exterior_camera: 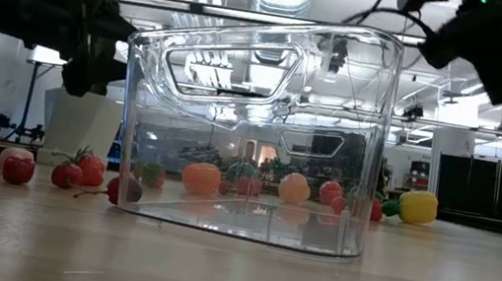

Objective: Pick and placing Produce into tupperware
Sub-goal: Put the red apple into the transparent bin

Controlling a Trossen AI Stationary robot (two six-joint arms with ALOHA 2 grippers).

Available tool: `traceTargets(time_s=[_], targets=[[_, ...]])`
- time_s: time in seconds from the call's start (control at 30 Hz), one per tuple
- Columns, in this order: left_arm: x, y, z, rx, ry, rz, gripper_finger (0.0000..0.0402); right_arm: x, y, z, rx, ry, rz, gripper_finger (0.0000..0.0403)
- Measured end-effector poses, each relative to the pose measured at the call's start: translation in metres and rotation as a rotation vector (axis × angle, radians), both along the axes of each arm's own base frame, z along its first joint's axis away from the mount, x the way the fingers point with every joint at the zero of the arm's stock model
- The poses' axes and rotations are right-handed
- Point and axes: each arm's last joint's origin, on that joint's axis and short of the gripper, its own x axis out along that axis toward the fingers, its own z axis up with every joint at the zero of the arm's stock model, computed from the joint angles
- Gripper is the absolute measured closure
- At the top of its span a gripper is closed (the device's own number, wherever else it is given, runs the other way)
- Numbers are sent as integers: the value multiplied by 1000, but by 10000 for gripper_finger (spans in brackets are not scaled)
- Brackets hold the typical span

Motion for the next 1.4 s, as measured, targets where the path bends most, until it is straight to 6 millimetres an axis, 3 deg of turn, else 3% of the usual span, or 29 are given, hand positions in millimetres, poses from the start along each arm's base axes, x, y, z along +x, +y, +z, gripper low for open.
traceTargets(time_s=[0.17,0.37,0.87,1.27,1.4], targets=[[1,0,-2,-2,13,0,125,-11,15,-31,128,124,55,44],[2,0,-4,-5,34,1,125,-25,33,-59,146,242,155,44],[3,1,-6,-7,47,3,125,-28,76,-90,127,115,497,44],[3,1,-6,-8,48,2,125,-33,93,-104,43,142,544,44],[3,0,-6,-8,50,0,125,-33,97,-113,72,260,392,44]])
